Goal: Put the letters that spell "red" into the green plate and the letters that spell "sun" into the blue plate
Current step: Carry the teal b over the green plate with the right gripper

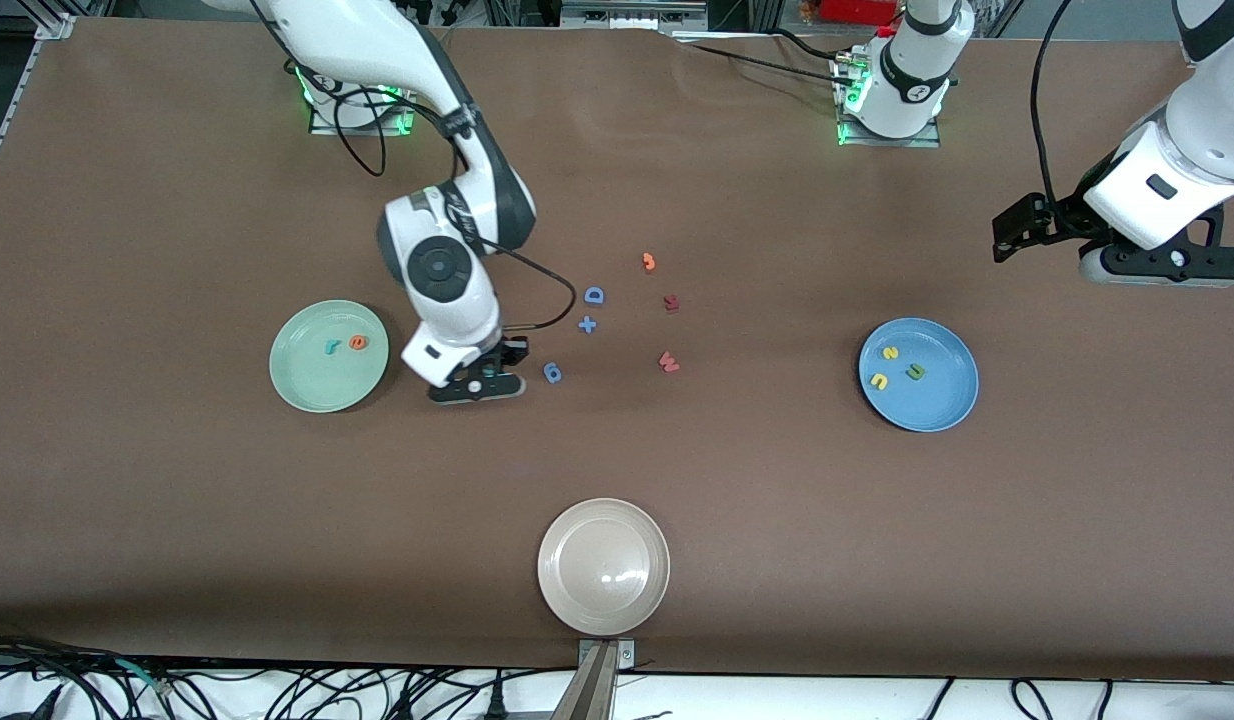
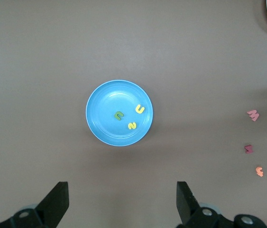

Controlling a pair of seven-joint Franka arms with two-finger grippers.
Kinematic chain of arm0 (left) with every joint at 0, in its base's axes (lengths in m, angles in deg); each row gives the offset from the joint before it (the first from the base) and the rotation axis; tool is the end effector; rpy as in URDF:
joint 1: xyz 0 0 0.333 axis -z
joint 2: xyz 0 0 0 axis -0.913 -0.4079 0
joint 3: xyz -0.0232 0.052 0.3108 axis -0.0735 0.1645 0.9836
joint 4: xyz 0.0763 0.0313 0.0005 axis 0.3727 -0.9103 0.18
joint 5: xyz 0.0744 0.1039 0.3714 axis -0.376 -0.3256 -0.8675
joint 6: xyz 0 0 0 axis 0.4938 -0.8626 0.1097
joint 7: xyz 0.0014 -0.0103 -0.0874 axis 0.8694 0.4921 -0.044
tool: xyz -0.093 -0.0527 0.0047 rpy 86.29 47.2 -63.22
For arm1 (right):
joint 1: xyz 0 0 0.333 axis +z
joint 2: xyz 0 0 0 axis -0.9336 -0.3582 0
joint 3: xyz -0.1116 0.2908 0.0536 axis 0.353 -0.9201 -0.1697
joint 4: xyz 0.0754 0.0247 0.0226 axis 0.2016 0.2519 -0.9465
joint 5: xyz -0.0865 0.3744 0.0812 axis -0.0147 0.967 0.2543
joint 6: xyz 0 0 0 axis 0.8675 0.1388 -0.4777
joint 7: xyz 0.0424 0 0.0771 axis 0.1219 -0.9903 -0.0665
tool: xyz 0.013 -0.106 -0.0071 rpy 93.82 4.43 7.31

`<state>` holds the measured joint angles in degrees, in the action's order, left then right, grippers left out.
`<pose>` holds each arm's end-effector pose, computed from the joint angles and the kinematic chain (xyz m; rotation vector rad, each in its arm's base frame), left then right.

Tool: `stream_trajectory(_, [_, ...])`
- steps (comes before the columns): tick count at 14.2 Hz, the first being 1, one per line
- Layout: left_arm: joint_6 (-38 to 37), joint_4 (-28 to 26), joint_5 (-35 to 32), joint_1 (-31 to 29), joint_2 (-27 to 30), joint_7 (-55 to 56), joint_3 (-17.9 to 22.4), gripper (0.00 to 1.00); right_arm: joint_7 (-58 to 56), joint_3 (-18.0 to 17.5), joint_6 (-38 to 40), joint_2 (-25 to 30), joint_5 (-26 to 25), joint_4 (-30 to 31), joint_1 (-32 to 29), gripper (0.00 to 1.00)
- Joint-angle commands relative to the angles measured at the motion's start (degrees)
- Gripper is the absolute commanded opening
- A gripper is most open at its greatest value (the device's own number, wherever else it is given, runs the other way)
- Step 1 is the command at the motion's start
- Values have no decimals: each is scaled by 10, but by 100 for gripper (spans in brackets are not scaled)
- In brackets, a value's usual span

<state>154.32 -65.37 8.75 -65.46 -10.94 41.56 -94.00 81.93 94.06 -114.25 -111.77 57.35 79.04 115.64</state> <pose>0.5530 -0.0608 0.5892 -3.1396 0.0303 0.0930 0.5807 0.3184 0.2762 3.0656 0.2003 -0.0137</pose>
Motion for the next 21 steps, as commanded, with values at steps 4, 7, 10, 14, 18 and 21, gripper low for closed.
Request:
stream_trajectory(4, [-14,28,-10,8,-8,-5,-6,100,-62,102,160,100,7,28,1,21])
stream_trajectory(7, [-14,28,-9,9,-8,-4,-6,100,-137,172,153,122,7,81,1,21])
stream_trajectory(10, [-14,28,-9,9,-8,-4,-6,100,-228,229,105,122,8,140,1,22])
stream_trajectory(14, [-14,29,-8,9,-8,-4,-6,100,-231,233,-40,109,10,241,0,22])
stream_trajectory(18, [-14,29,-9,9,-8,-4,-6,100,-314,229,-85,55,115,266,-21,22])
stream_trajectory(21, [-14,29,-9,11,-9,-3,-13,100,-365,227,-86,23,188,262,-22,25])
